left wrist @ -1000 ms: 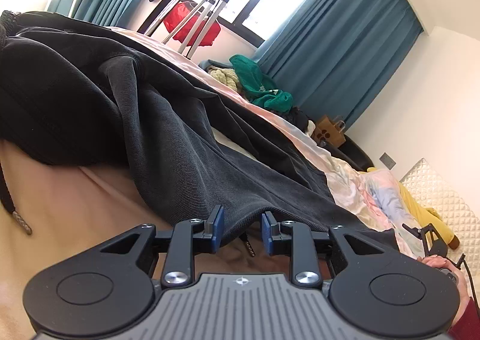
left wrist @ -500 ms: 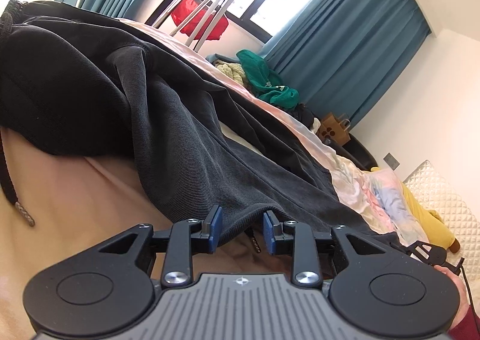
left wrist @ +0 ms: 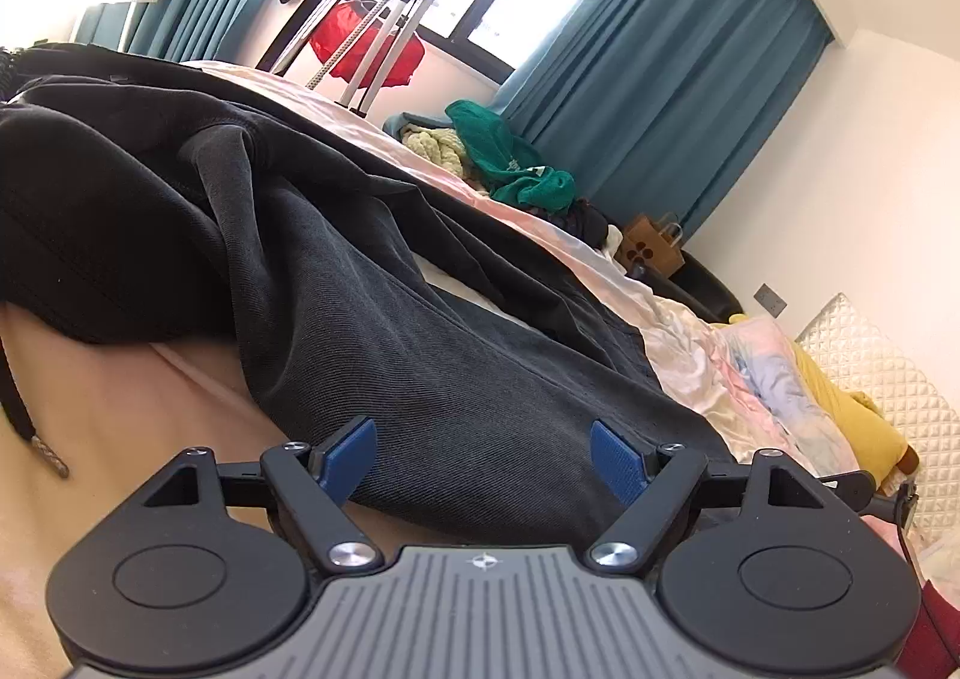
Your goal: Fold clothes
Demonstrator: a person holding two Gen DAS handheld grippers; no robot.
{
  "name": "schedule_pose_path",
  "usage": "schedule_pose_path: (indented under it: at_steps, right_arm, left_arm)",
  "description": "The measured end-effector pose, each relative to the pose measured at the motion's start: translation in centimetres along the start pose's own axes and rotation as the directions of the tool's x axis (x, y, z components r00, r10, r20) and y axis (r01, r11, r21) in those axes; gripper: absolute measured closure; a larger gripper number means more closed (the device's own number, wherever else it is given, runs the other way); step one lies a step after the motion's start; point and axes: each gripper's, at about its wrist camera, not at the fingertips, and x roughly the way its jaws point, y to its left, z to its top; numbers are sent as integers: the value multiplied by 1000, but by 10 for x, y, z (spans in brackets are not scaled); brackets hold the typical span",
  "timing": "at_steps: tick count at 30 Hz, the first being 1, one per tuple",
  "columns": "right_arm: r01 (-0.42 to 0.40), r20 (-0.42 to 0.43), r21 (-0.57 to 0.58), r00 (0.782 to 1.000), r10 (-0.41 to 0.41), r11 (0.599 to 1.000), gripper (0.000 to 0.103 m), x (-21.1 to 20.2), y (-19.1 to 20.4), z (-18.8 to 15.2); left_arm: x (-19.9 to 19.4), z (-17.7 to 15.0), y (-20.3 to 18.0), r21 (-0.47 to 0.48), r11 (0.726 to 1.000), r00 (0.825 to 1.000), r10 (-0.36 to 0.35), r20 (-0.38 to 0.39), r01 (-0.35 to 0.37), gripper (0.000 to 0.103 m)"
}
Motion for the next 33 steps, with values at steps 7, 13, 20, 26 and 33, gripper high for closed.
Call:
schedule_pose_path:
  at_steps: [7, 13, 20, 26, 33]
  right_arm:
    - [-30, -51, 124, 998, 37, 992, 97, 3, -18, 1]
    - [-117, -55, 48, 991, 120, 992, 96, -8, 3, -6]
    - [-116, -37, 67, 992, 119, 991, 96, -4, 2, -5]
    - [-106, -17, -15, 994, 106, 994, 96, -2, 14, -7]
    - [-55, 21, -125, 998, 58, 991, 96, -1, 27, -12]
  left_arm:
    - [-52, 12, 36, -269, 962, 999, -33, 42, 44, 19]
    - [-72, 22, 116, -608, 787, 977, 195, 83, -105, 18]
    - [-40, 13, 192, -879, 477, 966, 234, 113, -13, 19]
    - [-21, 29, 187, -804, 594, 950, 268, 159, -33, 23]
    - [-23, 42, 162, -714, 685, 914, 370, 167, -147, 89]
